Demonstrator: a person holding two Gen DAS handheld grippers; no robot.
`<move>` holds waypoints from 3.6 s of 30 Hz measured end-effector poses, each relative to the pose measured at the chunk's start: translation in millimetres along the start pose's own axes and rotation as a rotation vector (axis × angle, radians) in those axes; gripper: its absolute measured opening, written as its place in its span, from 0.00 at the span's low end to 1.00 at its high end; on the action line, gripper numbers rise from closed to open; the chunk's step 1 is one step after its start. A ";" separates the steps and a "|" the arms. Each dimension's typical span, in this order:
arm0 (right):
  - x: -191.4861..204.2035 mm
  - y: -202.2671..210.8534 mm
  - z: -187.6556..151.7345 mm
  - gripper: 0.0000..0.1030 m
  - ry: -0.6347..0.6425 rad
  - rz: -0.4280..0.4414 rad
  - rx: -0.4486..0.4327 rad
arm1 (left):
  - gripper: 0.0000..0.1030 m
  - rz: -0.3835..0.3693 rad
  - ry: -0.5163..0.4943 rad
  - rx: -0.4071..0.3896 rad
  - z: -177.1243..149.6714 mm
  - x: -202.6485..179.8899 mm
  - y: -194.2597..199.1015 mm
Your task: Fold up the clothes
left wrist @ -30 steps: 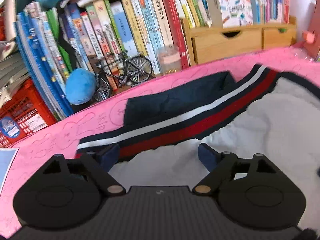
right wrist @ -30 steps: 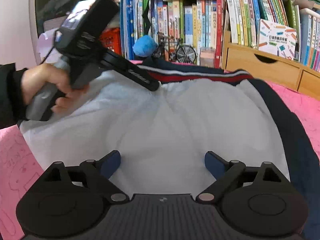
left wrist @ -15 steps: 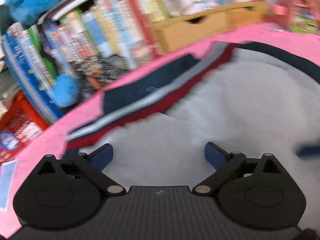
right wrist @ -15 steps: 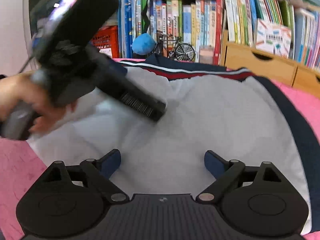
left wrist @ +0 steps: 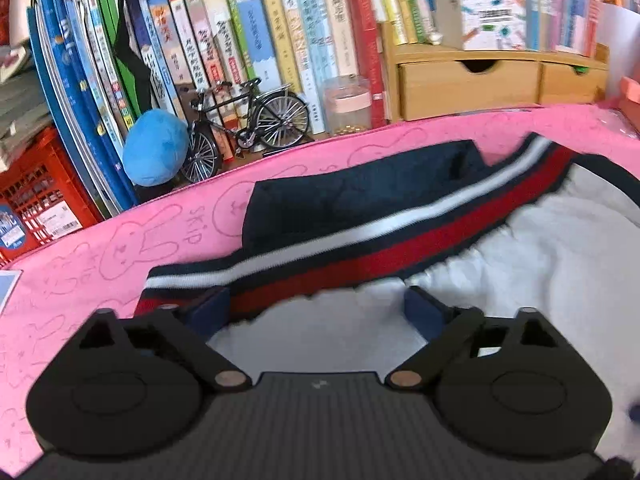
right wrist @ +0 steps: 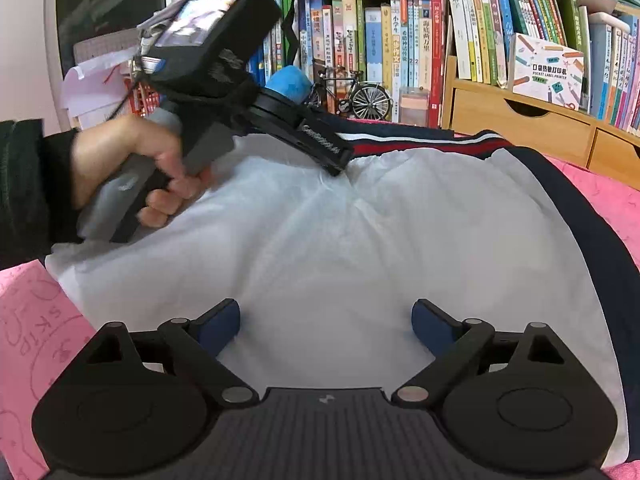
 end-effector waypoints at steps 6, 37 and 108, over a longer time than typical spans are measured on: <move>-0.7 -0.6 -0.1 0.92 0.003 0.001 0.001 | 0.89 -0.117 -0.099 -0.004 -40.4 -2.8 64.6; 1.2 -1.6 -1.8 1.00 0.017 0.008 0.009 | 0.99 0.129 -0.117 -0.157 -74.7 45.1 101.9; -102.1 48.8 -2.9 0.92 -0.314 -0.026 -0.125 | 1.00 0.169 0.232 -0.139 -80.2 113.4 65.6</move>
Point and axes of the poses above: each gripper's, at about its wrist camera, not at the fingertips, and y roughly against the way its jaws point, x to its left, z to its top, the point moved 3 cm from there along -y, roughly the way its jaws point, and after that the axes turned 13 degrees about y, right-handed, at the moved point
